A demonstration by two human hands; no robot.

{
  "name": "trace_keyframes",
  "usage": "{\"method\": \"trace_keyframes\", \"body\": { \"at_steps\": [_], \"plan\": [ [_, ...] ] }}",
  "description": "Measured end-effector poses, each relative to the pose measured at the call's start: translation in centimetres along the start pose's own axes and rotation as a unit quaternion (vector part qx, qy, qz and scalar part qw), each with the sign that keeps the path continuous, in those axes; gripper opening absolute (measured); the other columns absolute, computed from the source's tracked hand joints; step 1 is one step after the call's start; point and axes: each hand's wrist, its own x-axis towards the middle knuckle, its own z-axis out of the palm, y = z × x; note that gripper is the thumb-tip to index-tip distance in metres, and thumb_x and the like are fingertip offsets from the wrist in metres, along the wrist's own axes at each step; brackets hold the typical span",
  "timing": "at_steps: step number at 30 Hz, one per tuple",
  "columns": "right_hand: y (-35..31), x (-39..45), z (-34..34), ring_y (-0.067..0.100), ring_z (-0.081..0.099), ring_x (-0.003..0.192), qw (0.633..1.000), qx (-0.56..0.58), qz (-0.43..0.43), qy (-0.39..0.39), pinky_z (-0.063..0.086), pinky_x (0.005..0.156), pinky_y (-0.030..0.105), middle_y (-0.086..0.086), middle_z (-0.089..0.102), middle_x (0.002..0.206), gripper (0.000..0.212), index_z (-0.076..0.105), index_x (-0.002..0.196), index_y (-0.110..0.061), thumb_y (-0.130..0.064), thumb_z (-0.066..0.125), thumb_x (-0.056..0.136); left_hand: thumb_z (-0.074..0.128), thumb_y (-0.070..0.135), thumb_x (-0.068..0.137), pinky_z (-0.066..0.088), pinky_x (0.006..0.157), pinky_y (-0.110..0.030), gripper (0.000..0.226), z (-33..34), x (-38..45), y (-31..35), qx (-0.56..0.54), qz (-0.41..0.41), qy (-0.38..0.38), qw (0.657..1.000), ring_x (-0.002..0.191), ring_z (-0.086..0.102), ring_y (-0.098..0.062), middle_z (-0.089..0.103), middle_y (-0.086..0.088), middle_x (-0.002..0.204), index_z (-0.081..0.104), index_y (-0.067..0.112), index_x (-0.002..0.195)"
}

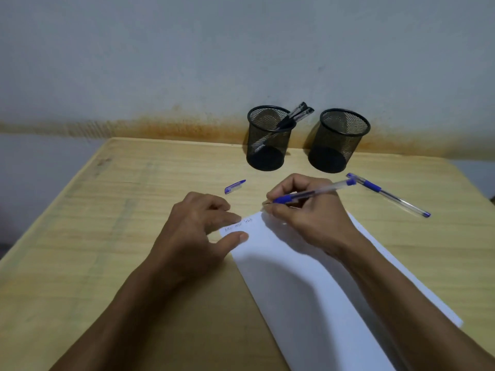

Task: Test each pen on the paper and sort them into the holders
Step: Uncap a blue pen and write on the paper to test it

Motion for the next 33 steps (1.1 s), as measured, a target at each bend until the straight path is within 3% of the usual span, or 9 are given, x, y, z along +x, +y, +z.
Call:
{"method": "trace_keyframes", "body": {
  "at_steps": [2, 6, 9, 14, 23, 27, 33],
  "plan": [
    [0.5, 0.0, 0.7, 0.027, 0.073, 0.076, 1.000, 0.002, 0.002, -0.003, 0.062, 0.066, 0.031, 0.010, 0.077, 0.079, 0.012, 0.072, 0.081, -0.007, 0.000, 0.081, 0.076, 0.062, 0.061, 0.075, 0.047, 0.080, -0.031, 0.042, 0.2, -0.1, -0.1, -0.001, 0.030, 0.016, 0.999, 0.101, 0.055, -0.008, 0.068, 0.009, 0.104, 0.078, 0.029, 0.098],
    [1.3, 0.5, 1.6, 0.039, 0.071, 0.065, 0.999, 0.023, 0.022, 0.015, 0.062, 0.060, 0.054, 0.017, 0.073, 0.069, 0.013, 0.068, 0.077, -0.001, 0.005, 0.078, 0.073, 0.068, 0.052, 0.077, 0.051, 0.077, -0.034, 0.040, 0.5, 0.0, -0.6, 0.000, 0.071, 0.037, 0.997, 0.097, 0.063, -0.018, 0.071, -0.003, 0.103, 0.079, 0.019, 0.097],
    [2.0, 1.2, 1.8, 0.049, 0.065, 0.062, 1.000, 0.017, 0.015, 0.002, 0.056, 0.053, 0.062, 0.023, 0.068, 0.065, 0.014, 0.063, 0.070, 0.000, 0.002, 0.076, 0.068, 0.066, 0.054, 0.077, 0.052, 0.076, -0.037, 0.041, 0.4, 0.4, -0.7, 0.016, 0.074, 0.025, 0.997, 0.096, 0.063, -0.019, 0.072, -0.002, 0.102, 0.079, 0.020, 0.097],
    [2.8, 1.6, 1.9, 0.043, 0.066, 0.062, 1.000, -0.018, -0.005, -0.014, 0.056, 0.054, 0.060, 0.017, 0.069, 0.065, 0.012, 0.065, 0.069, -0.003, -0.002, 0.076, 0.069, 0.061, 0.058, 0.076, 0.051, 0.074, -0.033, 0.045, 0.4, 1.0, -0.5, 0.007, 0.073, 0.012, 0.997, 0.089, 0.064, -0.019, 0.073, -0.002, 0.096, 0.079, 0.020, 0.092],
    [2.9, 1.8, 2.0, 0.034, 0.065, 0.061, 0.999, -0.035, -0.011, -0.011, 0.055, 0.055, 0.055, 0.017, 0.067, 0.063, 0.015, 0.062, 0.066, 0.000, -0.001, 0.076, 0.070, 0.063, 0.057, 0.073, 0.051, 0.074, -0.041, 0.040, 0.4, 1.0, -0.3, -0.027, 0.059, 0.027, 0.998, 0.092, 0.061, -0.017, 0.070, 0.004, 0.096, 0.080, 0.024, 0.089],
    [3.0, 1.8, 2.1, 0.046, 0.064, 0.065, 1.000, -0.019, -0.016, 0.001, 0.054, 0.052, 0.059, 0.021, 0.067, 0.063, 0.014, 0.063, 0.067, 0.001, -0.006, 0.075, 0.066, 0.064, 0.057, 0.073, 0.051, 0.074, -0.039, 0.040, 0.4, 1.0, -0.4, -0.025, 0.060, 0.028, 0.998, 0.092, 0.061, -0.017, 0.070, 0.005, 0.096, 0.079, 0.024, 0.089],
    [2.9, 1.6, 2.0, 0.045, 0.064, 0.061, 0.999, -0.017, -0.033, 0.001, 0.053, 0.050, 0.055, 0.019, 0.067, 0.060, 0.015, 0.061, 0.065, 0.002, -0.004, 0.075, 0.065, 0.064, 0.057, 0.072, 0.051, 0.074, -0.040, 0.040, 0.6, 1.1, -0.5, -0.025, 0.062, 0.030, 0.997, 0.092, 0.061, -0.017, 0.070, 0.005, 0.095, 0.079, 0.024, 0.089]
  ]
}}
